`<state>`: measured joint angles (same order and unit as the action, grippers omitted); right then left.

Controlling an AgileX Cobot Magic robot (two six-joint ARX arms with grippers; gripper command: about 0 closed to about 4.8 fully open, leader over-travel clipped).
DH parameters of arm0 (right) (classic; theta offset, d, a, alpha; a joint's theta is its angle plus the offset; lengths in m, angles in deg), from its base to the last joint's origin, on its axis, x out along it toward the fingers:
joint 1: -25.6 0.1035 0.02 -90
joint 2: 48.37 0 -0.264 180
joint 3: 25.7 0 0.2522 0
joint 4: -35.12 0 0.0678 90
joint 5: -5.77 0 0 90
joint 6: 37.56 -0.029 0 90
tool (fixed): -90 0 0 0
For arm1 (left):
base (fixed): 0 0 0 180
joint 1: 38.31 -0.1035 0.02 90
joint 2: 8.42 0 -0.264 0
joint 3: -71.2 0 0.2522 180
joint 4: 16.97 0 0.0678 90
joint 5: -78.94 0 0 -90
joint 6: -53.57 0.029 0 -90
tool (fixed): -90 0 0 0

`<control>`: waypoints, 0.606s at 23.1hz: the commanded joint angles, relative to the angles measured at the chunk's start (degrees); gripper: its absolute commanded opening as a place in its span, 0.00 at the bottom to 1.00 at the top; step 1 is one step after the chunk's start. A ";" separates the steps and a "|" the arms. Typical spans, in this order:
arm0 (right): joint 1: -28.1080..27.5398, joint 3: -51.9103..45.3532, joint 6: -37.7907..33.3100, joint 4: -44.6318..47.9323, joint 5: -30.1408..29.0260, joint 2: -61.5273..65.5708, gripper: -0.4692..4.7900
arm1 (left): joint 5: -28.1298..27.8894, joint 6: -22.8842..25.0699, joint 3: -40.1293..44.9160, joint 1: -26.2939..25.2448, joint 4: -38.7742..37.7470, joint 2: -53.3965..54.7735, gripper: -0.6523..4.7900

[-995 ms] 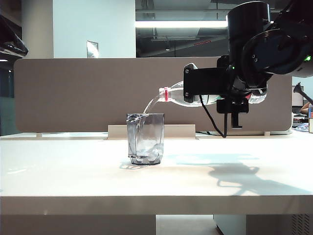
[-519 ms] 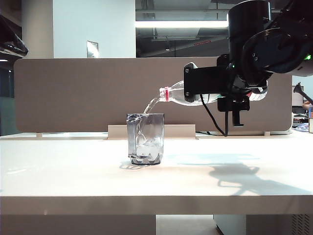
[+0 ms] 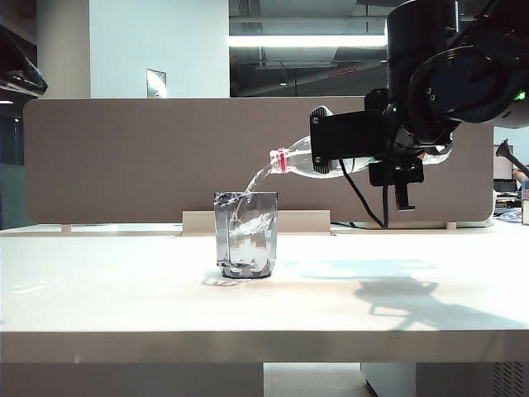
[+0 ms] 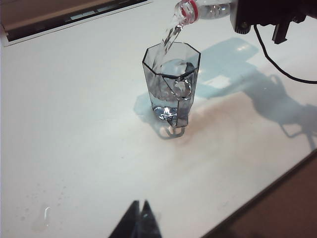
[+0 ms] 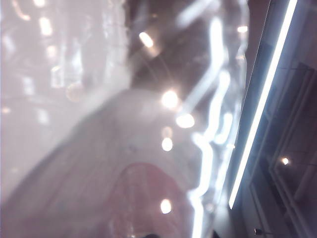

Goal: Pick up the mineral water bottle on the table and pour water into the mug until it's full.

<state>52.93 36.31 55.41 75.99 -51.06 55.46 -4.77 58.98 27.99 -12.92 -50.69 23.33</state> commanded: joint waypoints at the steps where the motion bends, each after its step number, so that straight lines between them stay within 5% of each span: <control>1: 0.13 0.48 -0.17 2.78 0.13 -0.79 0.52 | 0.17 0.15 -0.17 0.04 0.74 -0.04 0.11; 14: 0.22 0.48 -0.13 2.60 -0.31 -0.79 0.52 | 0.17 0.15 -0.17 0.04 0.74 -0.04 0.11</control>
<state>52.97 36.39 55.52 76.07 -51.28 55.42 -4.77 58.98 27.99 -12.92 -50.69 23.33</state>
